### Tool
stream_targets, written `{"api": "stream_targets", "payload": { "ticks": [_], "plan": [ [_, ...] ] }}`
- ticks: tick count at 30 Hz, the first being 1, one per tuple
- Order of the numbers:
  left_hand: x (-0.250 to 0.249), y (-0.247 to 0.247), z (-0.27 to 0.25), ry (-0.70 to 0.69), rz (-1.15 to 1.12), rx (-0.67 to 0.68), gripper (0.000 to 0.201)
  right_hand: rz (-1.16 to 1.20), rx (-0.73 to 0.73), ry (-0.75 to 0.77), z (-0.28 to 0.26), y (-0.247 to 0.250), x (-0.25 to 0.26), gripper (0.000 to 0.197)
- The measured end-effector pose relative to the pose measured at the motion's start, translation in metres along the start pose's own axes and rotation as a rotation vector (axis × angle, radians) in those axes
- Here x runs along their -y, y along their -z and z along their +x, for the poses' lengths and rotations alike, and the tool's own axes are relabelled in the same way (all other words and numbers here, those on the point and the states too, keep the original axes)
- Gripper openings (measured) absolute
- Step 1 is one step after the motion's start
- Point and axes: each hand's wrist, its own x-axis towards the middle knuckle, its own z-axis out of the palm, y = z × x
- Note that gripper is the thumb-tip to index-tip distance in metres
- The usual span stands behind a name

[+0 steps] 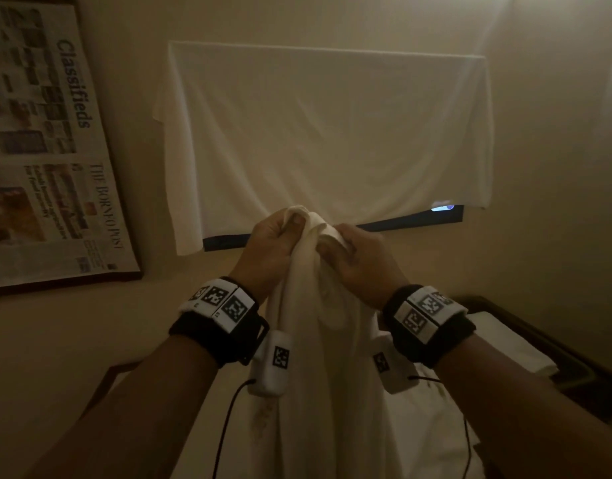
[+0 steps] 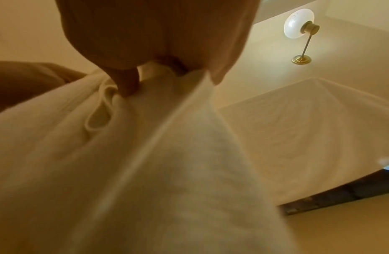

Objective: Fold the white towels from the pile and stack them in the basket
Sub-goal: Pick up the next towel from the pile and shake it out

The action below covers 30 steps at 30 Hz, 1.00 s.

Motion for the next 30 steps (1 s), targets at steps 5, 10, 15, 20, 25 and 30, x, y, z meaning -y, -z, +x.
{"api": "stream_targets", "payload": {
  "ticks": [5, 10, 15, 20, 25, 30],
  "plan": [
    [-0.004, -0.002, 0.003, 0.034, 0.054, -0.043, 0.023, -0.154, 0.115, -0.194, -0.040, -0.009, -0.050, 0.021],
    [-0.018, 0.015, -0.005, 0.108, 0.009, -0.099, 0.026, -0.145, 0.157, -0.466, -0.098, -0.020, -0.112, 0.019],
    [-0.024, 0.052, -0.013, 0.129, 0.097, -0.158, 0.031, -0.146, 0.189, -0.665, -0.115, -0.015, -0.141, 0.023],
    [-0.029, 0.077, -0.030, 0.188, 0.176, -0.016, 0.040, 0.059, 0.010, -0.448, -0.054, -0.013, -0.078, 0.021],
    [-0.030, 0.083, -0.050, 0.197, 0.103, 0.069, 0.045, -0.006, 0.111, -0.095, 0.003, -0.030, 0.026, 0.021],
    [-0.030, 0.099, -0.061, 0.137, -0.010, -0.011, 0.032, 0.049, 0.067, -0.002, 0.030, -0.043, 0.084, 0.030]
  ]
}}
